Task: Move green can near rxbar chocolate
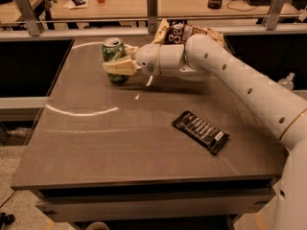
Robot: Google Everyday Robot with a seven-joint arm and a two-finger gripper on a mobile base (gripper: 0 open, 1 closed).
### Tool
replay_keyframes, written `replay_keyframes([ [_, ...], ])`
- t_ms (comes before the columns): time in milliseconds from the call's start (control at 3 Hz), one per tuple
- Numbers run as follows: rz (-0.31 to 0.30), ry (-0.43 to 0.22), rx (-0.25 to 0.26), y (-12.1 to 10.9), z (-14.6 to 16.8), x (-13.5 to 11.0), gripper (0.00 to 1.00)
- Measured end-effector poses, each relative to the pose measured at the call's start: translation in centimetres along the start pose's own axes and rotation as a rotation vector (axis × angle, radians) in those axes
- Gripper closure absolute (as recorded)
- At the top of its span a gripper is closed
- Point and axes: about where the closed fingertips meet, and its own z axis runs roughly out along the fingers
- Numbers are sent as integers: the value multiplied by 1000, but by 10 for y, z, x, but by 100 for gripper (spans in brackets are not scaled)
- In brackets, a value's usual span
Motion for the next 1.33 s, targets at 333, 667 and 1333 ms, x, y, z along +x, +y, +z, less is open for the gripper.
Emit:
replay_keyframes([
  [333, -12, -5, -6, -1, -4, -5, 89],
  [667, -32, -1, 13, -1, -17, -15, 100],
  [1333, -49, 79, 122, 10, -70, -32, 100],
])
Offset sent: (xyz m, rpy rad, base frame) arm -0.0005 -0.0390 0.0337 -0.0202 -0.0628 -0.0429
